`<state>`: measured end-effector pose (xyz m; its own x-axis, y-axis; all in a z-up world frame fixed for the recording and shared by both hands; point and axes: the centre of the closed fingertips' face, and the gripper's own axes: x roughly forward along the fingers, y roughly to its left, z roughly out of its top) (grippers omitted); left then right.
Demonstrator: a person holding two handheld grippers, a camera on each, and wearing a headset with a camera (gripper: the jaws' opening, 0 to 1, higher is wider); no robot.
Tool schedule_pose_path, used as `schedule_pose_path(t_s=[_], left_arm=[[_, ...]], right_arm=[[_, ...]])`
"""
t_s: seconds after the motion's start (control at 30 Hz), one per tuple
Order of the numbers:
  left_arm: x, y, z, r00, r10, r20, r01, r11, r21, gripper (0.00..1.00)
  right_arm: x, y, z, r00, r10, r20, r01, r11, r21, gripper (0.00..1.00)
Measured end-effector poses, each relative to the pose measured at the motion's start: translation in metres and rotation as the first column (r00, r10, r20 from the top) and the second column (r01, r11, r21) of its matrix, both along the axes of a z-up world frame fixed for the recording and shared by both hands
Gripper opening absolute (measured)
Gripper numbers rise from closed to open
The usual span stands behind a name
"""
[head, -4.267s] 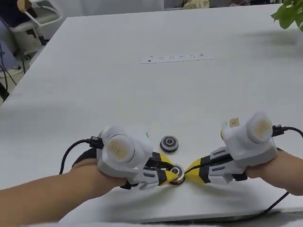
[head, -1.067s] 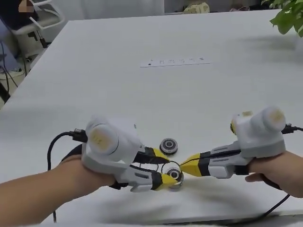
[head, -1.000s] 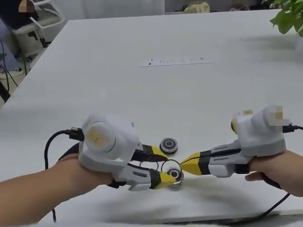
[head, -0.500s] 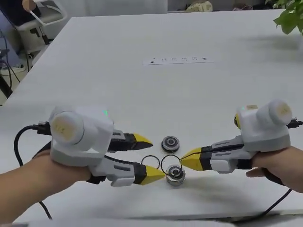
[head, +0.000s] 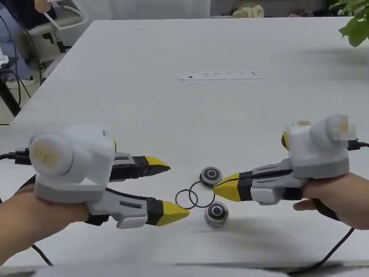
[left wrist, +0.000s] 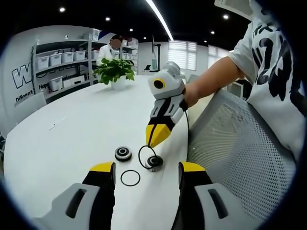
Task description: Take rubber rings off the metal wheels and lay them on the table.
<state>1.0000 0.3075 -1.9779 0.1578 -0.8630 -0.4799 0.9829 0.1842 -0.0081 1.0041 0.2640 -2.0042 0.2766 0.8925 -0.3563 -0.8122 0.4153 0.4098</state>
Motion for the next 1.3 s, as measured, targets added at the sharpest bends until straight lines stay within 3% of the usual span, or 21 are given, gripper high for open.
schedule_pose_path(t_s=[0.43, 1.3], left_arm=[[0.004, 0.018, 0.002, 0.999, 0.041, 0.009, -0.041, 0.999, -0.002, 0.58], [0.004, 0.037, -0.008, 0.995, 0.101, -0.018, -0.101, 0.995, 0.002, 0.64]], right_arm=[[0.01, 0.016, 0.0, 1.0, 0.023, 0.008, -0.023, 1.0, -0.01, 0.0], [0.029, 0.018, -0.051, 0.999, -0.015, -0.048, 0.008, 0.989, -0.147, 0.0]])
